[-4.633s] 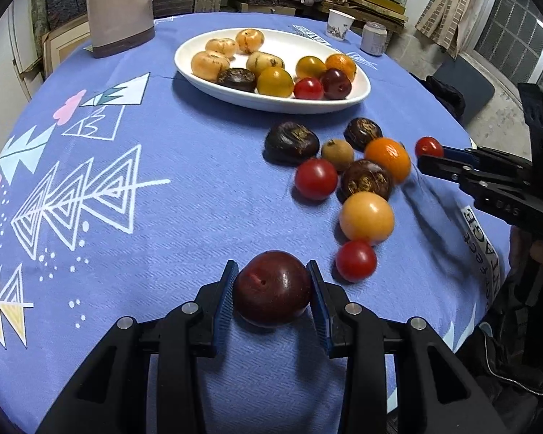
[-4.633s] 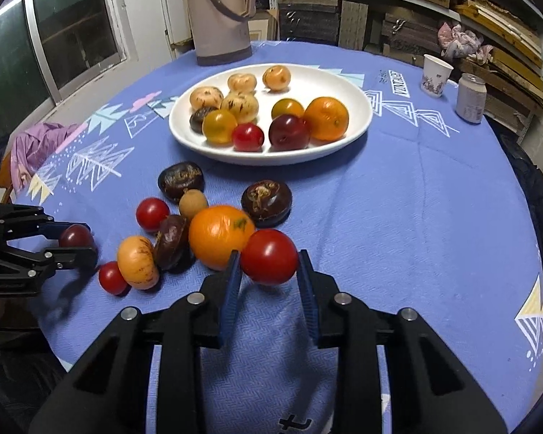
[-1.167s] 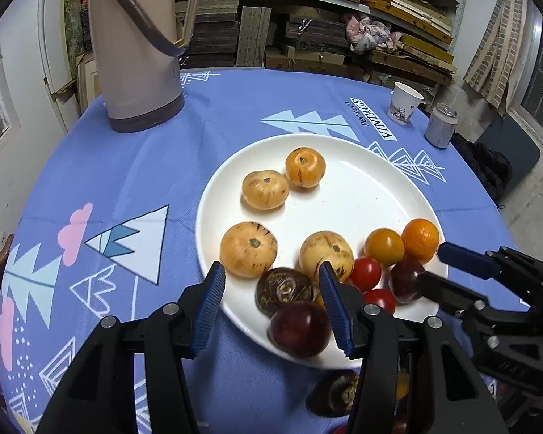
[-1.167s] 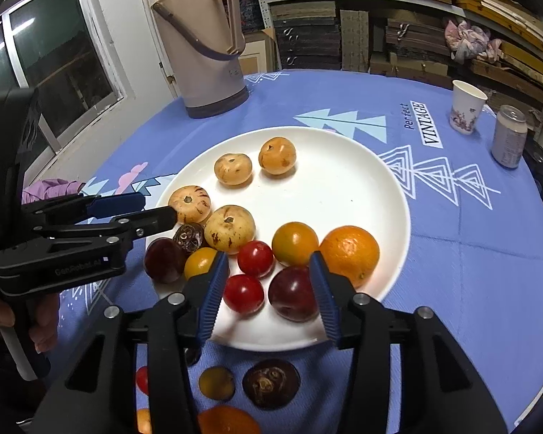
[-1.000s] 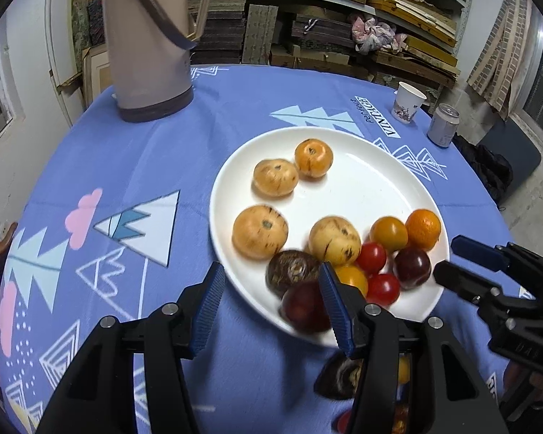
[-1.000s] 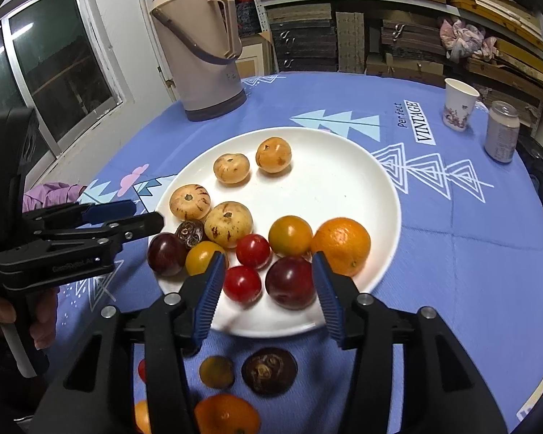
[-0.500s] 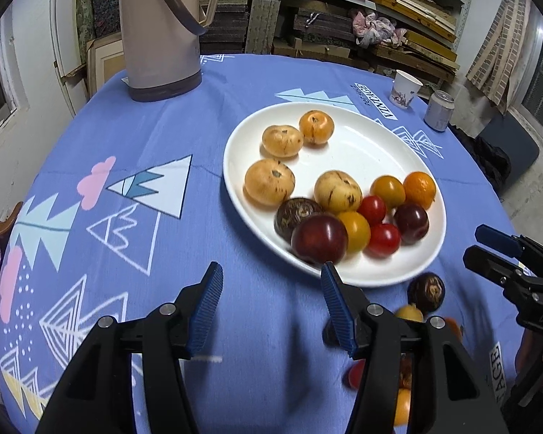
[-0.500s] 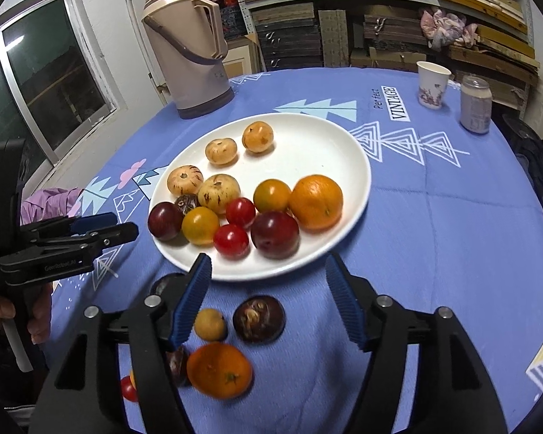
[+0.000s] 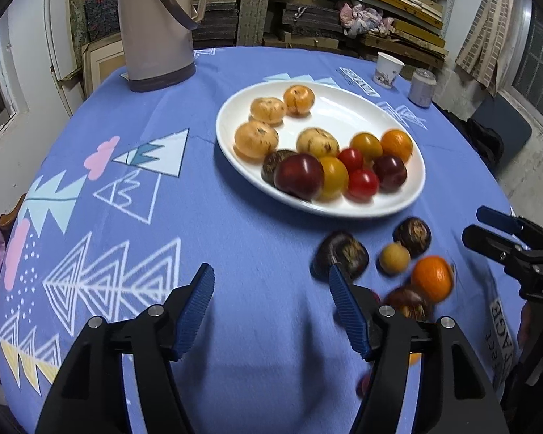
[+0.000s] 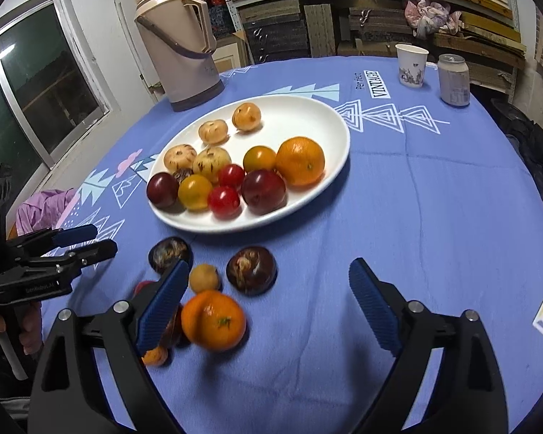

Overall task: Organize fruits
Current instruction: 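Move both open tools back toward the remaining fruit cluster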

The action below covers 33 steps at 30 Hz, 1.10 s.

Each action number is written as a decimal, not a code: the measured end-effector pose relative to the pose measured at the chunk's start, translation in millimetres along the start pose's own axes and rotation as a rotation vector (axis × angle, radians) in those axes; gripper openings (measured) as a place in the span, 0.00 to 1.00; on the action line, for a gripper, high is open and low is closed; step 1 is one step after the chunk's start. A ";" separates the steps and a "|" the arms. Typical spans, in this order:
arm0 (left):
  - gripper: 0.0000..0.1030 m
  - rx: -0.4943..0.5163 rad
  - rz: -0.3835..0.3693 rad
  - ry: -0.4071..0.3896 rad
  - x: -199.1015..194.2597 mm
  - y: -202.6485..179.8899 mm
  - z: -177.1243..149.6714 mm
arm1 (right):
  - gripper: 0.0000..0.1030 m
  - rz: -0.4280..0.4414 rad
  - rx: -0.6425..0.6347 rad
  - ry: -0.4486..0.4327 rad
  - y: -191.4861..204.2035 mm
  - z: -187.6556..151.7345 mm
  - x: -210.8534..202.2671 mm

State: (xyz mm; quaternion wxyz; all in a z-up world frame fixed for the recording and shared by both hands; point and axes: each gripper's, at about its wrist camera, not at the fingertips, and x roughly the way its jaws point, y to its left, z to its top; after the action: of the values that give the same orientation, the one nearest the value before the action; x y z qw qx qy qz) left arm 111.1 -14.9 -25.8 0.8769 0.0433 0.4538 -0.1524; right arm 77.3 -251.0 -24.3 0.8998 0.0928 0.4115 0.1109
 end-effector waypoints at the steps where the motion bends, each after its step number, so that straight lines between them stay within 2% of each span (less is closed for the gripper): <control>1: 0.65 0.002 0.000 0.003 -0.5 -1.2 -2.7 | 0.86 0.000 -0.004 0.000 1.2 -2.2 -1.7; 7: 0.65 0.014 -0.015 0.014 -2.9 -10.4 -14.2 | 0.90 -0.003 -0.017 -0.009 5.9 -11.5 -11.3; 23: 0.65 0.049 -0.029 0.056 13.5 -27.4 -18.7 | 0.90 0.014 -0.015 0.025 2.1 -29.4 -11.8; 33: 0.68 0.052 -0.077 0.064 17.7 -33.7 -18.2 | 0.90 0.025 -0.021 0.036 4.6 -31.6 -9.6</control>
State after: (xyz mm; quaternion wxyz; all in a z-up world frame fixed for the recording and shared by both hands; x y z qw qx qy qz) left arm 96.0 -47.1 -48.7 0.8539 0.0533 0.4790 -0.1964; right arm 46.5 -246.9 -36.6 0.8917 0.0867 0.4253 0.1283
